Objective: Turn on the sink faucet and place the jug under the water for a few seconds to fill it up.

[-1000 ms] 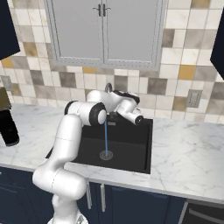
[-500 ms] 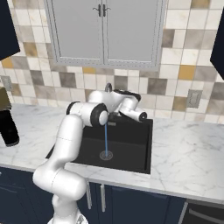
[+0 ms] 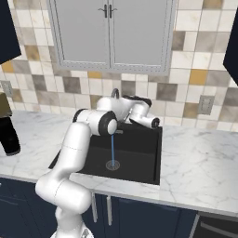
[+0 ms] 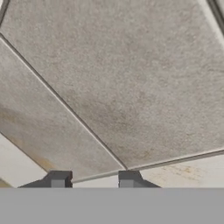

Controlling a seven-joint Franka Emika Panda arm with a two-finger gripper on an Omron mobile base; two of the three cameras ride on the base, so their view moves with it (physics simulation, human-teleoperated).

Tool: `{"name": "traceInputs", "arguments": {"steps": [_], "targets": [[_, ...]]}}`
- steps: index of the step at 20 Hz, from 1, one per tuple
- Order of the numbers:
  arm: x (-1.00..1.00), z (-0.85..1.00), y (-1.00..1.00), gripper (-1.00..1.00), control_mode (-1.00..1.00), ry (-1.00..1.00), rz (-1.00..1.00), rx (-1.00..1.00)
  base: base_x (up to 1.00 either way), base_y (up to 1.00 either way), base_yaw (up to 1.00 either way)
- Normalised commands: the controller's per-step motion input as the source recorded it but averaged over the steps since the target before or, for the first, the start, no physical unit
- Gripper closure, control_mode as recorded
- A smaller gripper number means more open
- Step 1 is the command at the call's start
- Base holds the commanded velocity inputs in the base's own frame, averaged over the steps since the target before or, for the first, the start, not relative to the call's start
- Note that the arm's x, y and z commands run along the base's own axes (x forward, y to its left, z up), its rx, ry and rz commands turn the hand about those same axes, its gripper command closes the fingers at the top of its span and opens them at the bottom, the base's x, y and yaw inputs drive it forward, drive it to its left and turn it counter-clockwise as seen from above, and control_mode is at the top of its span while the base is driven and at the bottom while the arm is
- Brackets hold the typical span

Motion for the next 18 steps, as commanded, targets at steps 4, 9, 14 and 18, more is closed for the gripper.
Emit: {"name": "traceInputs", "arguments": {"steps": [4,9,14,18], "targets": [[0.00,-0.14,0.00,-1.00,-1.00,0.10,0.00,0.00,0.00,0.00,0.00],[-0.08,-0.01,-0.34,-1.00,-1.00,0.04,0.00,0.00,0.00,0.00,0.00],[-0.38,0.03,-0.65,-1.00,-1.00,-0.01,0.00,0.00,0.00,0.00,0.00],[-0.50,0.13,-0.73,-1.00,-1.00,-0.04,0.00,0.00,0.00,0.00,0.00]]}}
